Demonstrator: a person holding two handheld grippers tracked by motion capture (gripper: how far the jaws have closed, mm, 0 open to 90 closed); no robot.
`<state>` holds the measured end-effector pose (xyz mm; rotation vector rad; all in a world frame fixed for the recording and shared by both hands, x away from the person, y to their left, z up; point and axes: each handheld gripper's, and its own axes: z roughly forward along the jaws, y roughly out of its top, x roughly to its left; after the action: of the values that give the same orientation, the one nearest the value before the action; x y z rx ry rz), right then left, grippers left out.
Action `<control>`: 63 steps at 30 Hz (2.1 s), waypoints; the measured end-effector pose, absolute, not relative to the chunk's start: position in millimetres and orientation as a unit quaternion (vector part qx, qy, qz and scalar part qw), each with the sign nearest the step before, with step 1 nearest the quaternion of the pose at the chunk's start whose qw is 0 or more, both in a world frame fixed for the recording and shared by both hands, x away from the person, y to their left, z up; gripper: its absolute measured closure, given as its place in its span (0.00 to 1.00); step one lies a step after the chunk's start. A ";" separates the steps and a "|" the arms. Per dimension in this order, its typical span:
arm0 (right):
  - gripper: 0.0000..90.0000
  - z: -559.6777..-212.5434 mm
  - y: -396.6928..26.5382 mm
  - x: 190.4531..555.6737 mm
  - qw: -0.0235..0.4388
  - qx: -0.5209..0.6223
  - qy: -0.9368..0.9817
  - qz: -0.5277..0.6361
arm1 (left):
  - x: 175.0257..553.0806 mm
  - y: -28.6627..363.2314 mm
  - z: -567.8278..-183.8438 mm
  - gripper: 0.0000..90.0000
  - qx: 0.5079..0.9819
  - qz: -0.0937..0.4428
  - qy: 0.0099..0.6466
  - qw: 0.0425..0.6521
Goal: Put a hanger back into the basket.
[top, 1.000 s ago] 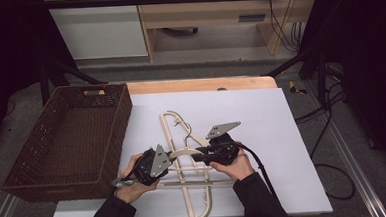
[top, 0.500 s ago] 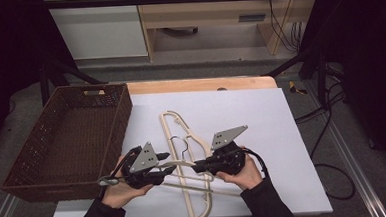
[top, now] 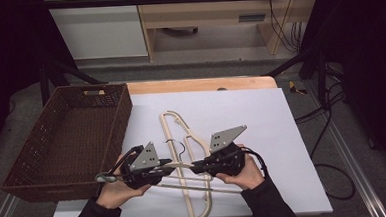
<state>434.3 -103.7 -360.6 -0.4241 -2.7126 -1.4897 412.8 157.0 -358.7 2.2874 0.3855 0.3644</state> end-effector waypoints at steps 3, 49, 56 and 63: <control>0.89 -359.8 -105.6 435.3 -0.008 -0.146 -0.860 -0.489 | 411.3 157.6 -358.0 0.87 0.900 0.120 0.151 0.390; 0.07 -384.1 -209.3 408.5 -0.206 -0.377 -0.725 -0.538 | 440.9 286.2 -211.2 0.96 0.789 0.245 0.327 0.459; 0.07 -383.8 -209.7 409.0 -0.209 -0.375 -0.725 -0.538 | 461.7 334.1 -216.7 0.96 0.794 0.267 0.346 0.423; 0.07 -384.3 -208.6 409.7 -0.207 -0.379 -0.725 -0.536 | 474.9 371.6 -241.3 0.96 0.800 0.260 0.360 0.403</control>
<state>409.7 -208.6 -384.3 -1.3777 -2.6385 -1.9500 474.9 371.6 -241.3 2.0222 0.9103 0.6572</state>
